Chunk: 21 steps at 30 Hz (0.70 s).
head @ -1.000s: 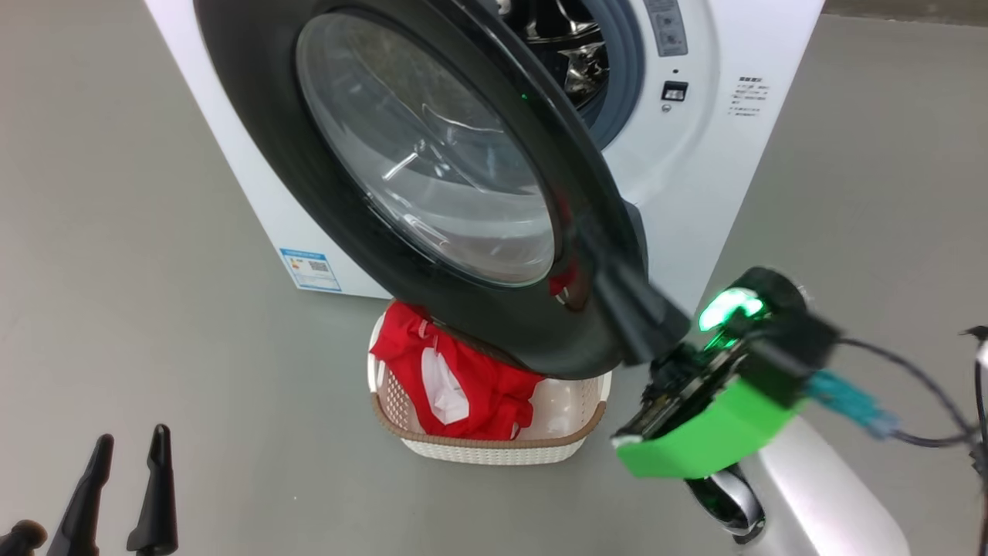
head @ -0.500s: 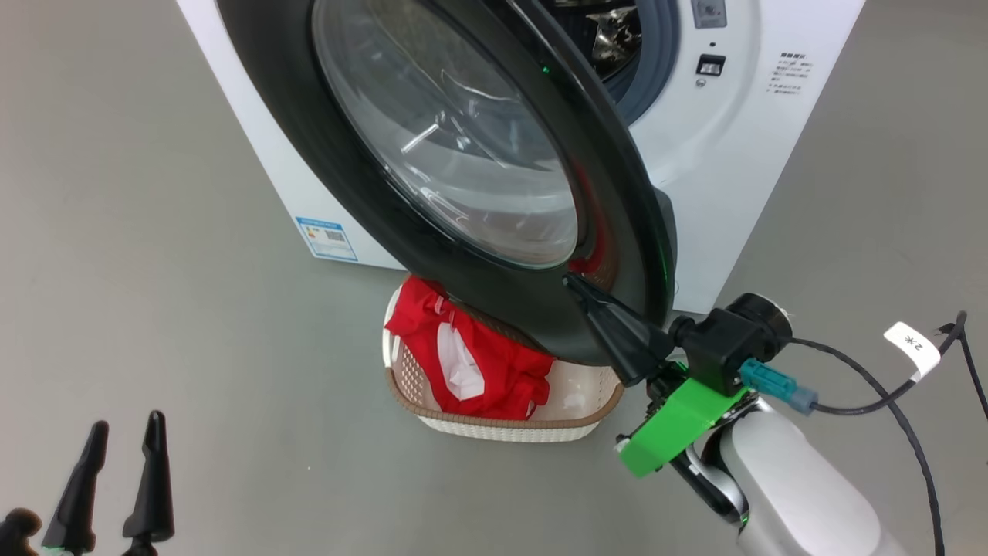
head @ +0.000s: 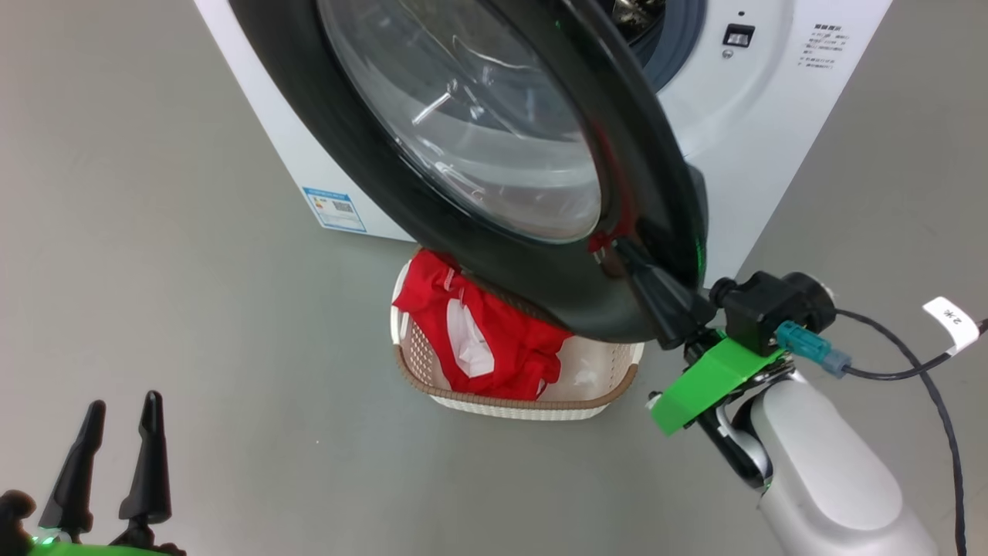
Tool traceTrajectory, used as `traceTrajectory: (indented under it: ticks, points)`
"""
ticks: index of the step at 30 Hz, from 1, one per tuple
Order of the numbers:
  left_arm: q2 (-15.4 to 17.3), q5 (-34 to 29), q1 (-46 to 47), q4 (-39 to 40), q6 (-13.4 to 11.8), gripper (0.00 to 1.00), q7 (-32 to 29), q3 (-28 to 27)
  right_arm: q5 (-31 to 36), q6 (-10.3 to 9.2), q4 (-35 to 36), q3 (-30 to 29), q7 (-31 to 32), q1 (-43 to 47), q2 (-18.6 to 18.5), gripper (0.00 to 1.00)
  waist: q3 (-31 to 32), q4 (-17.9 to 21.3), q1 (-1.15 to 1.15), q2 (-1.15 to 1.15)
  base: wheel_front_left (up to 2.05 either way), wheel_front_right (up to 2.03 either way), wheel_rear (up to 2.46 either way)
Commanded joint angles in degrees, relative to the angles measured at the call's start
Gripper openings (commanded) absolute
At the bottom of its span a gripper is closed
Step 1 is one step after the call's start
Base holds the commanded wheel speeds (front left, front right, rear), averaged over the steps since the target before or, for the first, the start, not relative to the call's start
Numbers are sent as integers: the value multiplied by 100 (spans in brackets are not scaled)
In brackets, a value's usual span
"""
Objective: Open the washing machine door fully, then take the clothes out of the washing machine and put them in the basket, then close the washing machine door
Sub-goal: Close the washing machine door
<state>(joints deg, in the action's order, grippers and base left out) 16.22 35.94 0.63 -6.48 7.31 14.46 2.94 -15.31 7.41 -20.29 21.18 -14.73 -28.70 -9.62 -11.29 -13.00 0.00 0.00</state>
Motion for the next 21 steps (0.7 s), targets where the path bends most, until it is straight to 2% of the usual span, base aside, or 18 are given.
traceTrajectory:
  ticks: [1, 21]
  points:
    - [209, 49, 255, 124, 17, 100, 53, -206, 122, 8, 101, -8, -27, -162, 49, 0, -49, -18, 0, 0, 0, 0, 0]
    - [455, 260, 677, 279, 17, 100, 53, -128, 487, 8, -729, -888, -27, -1247, -109, 0, -894, -126, 0, 0, 0, 0, 0]
